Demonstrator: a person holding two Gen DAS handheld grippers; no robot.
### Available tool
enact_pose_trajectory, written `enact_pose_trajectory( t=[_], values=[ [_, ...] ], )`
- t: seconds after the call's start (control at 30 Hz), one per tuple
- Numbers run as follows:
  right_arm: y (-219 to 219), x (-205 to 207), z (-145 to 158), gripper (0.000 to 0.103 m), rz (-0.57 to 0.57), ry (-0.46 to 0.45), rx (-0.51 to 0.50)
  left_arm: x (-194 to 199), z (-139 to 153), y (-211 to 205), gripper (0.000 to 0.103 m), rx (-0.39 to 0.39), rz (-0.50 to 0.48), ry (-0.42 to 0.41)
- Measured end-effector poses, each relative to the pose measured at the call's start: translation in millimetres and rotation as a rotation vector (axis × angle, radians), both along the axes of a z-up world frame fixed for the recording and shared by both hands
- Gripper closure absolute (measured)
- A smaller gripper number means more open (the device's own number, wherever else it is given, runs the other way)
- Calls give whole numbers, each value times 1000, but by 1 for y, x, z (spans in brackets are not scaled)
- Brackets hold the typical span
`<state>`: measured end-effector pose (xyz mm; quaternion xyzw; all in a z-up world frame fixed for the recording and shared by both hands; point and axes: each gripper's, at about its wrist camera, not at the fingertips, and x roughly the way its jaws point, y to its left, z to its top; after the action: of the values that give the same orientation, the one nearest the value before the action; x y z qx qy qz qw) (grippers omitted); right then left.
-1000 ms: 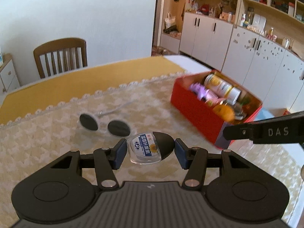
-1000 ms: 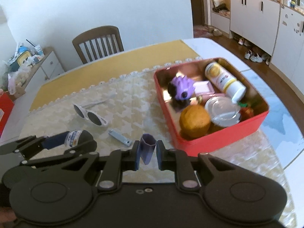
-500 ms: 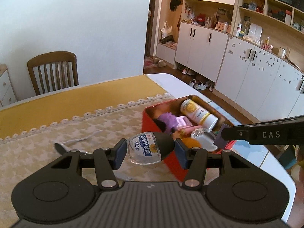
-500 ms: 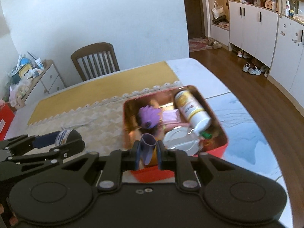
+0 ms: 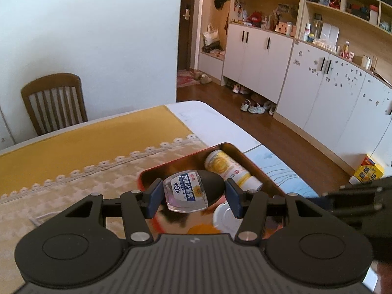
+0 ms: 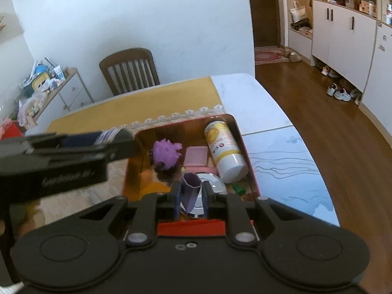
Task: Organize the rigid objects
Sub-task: 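Carry the clear bottle and purple eraser into the red tin with both grippers, then open both grippers to release the bottle and eraser, then withdraw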
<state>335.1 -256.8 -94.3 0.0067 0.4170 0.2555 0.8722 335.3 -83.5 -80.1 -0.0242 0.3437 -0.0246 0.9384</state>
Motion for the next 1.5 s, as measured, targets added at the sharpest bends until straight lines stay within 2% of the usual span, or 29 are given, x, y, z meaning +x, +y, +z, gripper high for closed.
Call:
enact_pose_trajectory(
  t=[0.23, 0.63, 0.83, 1.3, 1.5],
  values=[
    [-11, 18, -11, 87, 45, 47, 3, 45, -21, -27, 49, 19, -3, 81],
    [-2, 42, -32, 87, 146, 122, 17, 92, -55, -41, 49, 52, 12, 199],
    [1, 53, -41, 86, 187, 141, 30, 101, -64, -46, 49, 65, 7, 220],
    [-7, 61, -48, 78, 128, 168, 22, 114, -71, -39, 49, 76, 40, 227],
    [-12, 61, -45, 73, 107, 175, 36, 111, -71, -42, 48, 87, 21, 223]
  ],
)
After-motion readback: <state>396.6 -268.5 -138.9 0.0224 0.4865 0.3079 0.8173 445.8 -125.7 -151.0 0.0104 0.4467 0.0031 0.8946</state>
